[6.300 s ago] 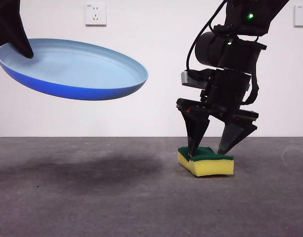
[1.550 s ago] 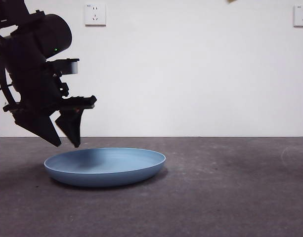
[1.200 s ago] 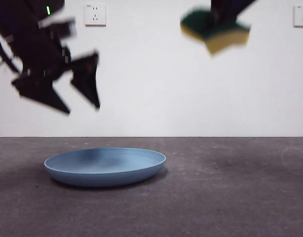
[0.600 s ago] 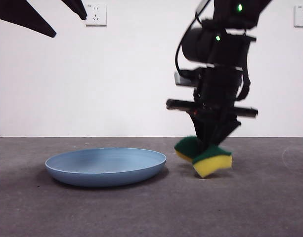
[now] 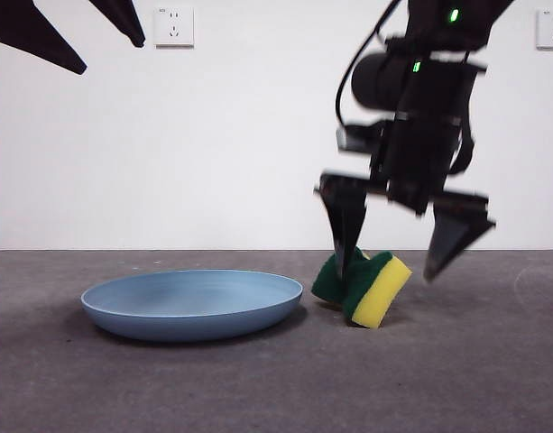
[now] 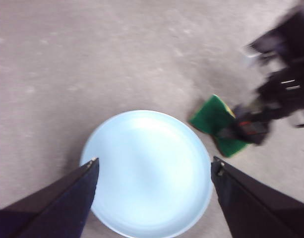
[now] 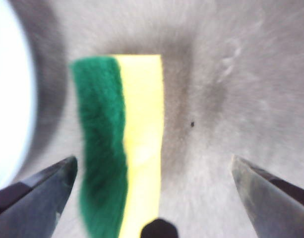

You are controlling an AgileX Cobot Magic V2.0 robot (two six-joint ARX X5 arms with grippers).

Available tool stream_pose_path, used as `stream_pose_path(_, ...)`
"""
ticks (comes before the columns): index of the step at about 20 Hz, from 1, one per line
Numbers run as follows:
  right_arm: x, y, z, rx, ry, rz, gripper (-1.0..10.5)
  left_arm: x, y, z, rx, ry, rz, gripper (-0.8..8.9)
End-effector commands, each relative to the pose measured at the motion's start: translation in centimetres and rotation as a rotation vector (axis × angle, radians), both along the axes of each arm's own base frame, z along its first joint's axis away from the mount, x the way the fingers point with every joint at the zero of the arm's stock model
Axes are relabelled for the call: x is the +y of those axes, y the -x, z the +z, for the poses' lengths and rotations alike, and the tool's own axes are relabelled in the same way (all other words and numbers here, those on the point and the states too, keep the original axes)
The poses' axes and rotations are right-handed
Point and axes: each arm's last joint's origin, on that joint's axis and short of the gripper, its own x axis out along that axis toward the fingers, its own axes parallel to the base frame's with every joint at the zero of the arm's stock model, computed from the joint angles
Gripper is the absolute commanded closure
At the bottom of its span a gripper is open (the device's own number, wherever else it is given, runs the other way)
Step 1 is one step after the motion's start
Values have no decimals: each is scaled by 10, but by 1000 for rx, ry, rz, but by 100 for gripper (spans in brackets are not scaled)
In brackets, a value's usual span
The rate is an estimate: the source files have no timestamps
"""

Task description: Pick up the plate,pick up the cloth,clean the plate with the cloth

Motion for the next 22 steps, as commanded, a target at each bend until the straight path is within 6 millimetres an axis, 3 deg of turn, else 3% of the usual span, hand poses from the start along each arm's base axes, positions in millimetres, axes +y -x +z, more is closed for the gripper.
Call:
stream_pose_path(1, -4, 12, 31, -68, -37, 4, 415, 0, -1, 0, -17, -16, 20, 437)
stream_pose_path(6, -23, 52, 100, -208, -103, 4, 423, 0, -1, 0, -27, -35, 25, 438)
stream_pose_path(8, -33, 71, 125, -276, -141, 12, 610, 0, -1, 0, -28, -35, 26, 441)
stream_pose_path(9, -38, 83, 140, -328, -158, 29, 782, 0, -1, 0, -29, -34, 25, 454)
stream_pose_path(10, -42, 92, 151, -370, -170, 45, 924, 0, -1, 0, -32, -35, 24, 555)
stream_pose_path(11, -47, 104, 163, -423, -185, 63, 955, 0, -1, 0, -37, -36, 20, 727)
stream_pose_path(12, -51, 115, 173, -463, -204, 67, 956, 0, -1, 0, -42, -41, 14, 823)
stream_pose_path(13, -56, 124, 181, -497, -221, 68, 956, 0, -2, 0, -48, -47, 7, 821)
stream_pose_path(18, -76, 163, 208, -675, -285, 85, 957, 1, 7, 12, -121, -16, -1, 821)
stream_pose_path(22, -89, 191, 199, -815, -271, 21, 957, 5, 28, 29, -239, 1, 12, 821)
